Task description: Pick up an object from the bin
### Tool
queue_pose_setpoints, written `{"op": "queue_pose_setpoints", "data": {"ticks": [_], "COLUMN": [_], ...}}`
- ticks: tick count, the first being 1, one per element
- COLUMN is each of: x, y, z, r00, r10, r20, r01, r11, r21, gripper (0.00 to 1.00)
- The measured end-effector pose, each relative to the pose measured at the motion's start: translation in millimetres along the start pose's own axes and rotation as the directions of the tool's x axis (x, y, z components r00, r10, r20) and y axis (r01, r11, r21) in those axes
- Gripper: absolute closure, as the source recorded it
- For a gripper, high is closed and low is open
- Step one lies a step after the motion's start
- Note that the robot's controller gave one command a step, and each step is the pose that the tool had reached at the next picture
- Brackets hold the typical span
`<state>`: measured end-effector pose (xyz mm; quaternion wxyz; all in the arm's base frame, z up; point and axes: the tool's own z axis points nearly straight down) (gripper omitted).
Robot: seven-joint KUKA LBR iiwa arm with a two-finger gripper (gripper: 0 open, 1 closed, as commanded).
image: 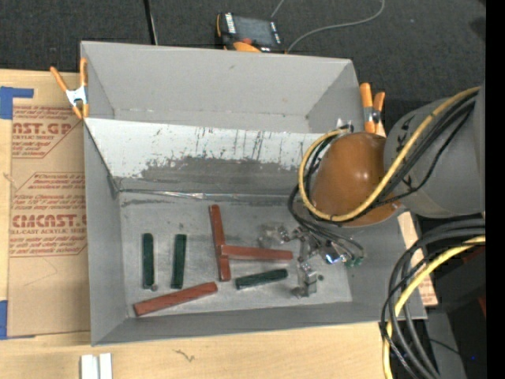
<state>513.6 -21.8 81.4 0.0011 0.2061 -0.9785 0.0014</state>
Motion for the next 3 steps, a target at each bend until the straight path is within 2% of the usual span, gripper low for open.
{"op": "queue_pose_setpoints", "data": {"ticks": [1,2,3], "x": [-2.9,10.0,21.3], "y": [4,-81,-78], "z": [-1,-40,-149], "r00": [1.0,0.986,0.984], "r10": [-0.006,-0.165,-0.176], "r20": [0.003,0.006,0.01], "r01": [0.006,0.165,0.176], "r11": [1.0,0.986,0.984], "r21": [-0.003,0.003,0.004], "gripper": [1.0,1.0,1.0]}}
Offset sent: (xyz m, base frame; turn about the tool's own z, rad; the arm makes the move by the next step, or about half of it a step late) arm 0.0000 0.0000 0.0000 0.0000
